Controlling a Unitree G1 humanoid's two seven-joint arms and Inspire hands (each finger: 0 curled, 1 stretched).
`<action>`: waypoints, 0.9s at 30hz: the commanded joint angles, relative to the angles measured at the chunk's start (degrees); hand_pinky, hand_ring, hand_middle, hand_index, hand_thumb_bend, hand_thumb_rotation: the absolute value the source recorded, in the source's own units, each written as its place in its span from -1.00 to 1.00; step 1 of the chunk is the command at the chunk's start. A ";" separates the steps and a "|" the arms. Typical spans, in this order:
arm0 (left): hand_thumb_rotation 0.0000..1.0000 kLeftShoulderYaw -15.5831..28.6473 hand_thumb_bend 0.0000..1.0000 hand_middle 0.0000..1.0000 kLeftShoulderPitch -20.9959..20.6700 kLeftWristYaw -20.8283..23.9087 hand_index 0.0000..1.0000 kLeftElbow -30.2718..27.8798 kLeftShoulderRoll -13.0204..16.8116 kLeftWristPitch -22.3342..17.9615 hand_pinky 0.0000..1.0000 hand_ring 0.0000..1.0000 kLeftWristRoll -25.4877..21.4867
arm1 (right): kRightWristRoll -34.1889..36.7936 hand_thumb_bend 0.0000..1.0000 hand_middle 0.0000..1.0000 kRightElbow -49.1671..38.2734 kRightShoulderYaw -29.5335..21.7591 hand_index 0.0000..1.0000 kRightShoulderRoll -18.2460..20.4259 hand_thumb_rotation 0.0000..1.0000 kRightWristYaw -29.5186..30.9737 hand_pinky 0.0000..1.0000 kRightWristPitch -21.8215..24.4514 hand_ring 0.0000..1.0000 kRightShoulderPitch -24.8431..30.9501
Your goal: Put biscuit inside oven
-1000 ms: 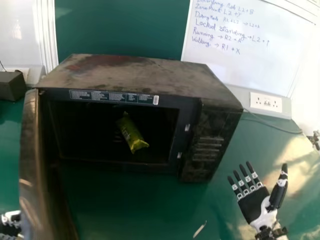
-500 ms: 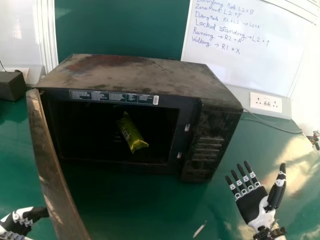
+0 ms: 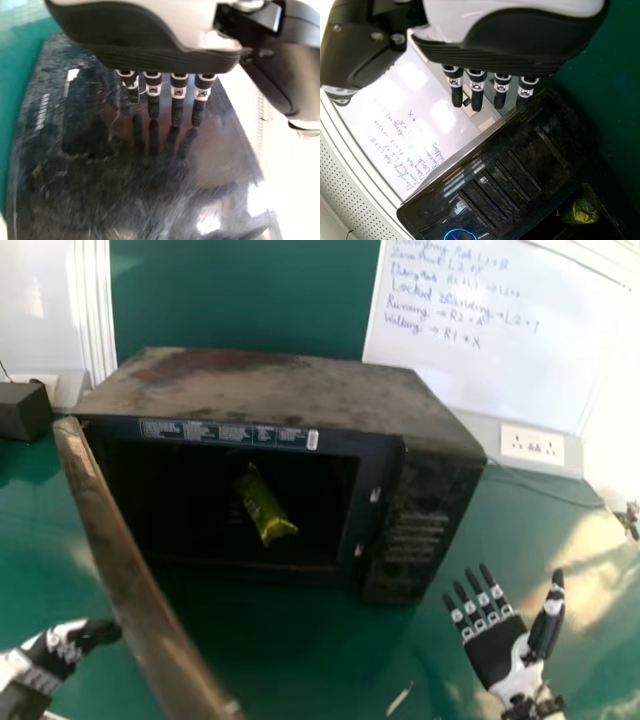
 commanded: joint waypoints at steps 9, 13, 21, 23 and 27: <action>0.77 1.22 0.87 0.81 -17.88 0.68 0.76 3.01 4.69 6.04 0.91 0.86 1.10 | 0.72 0.93 1.00 -0.10 -0.84 1.00 1.08 0.94 0.11 1.00 0.83 1.00 -0.18; 0.75 1.92 0.88 0.81 -21.87 1.17 0.77 2.94 6.29 9.97 0.89 0.84 0.41 | 0.80 1.00 1.00 -0.16 -1.01 1.00 1.37 0.93 0.00 1.00 1.04 1.00 -0.01; 0.74 3.50 0.86 0.81 -28.05 1.55 0.77 2.23 9.51 17.21 0.88 0.83 -0.54 | 1.25 1.00 0.98 -0.19 -1.38 1.00 2.04 1.00 -0.04 0.92 1.83 0.96 -0.01; 0.73 3.76 0.87 0.82 -29.31 1.90 0.78 1.58 10.45 19.59 0.88 0.84 -1.05 | 1.26 1.00 0.97 -0.35 -1.39 1.00 2.10 1.00 -0.29 0.90 1.95 0.96 0.03; 0.75 3.22 0.85 0.81 -32.94 1.24 0.76 2.47 11.29 21.27 0.89 0.84 -0.52 | 1.39 1.00 0.97 -0.52 -1.43 1.00 2.38 1.00 -0.65 0.92 2.10 0.96 0.14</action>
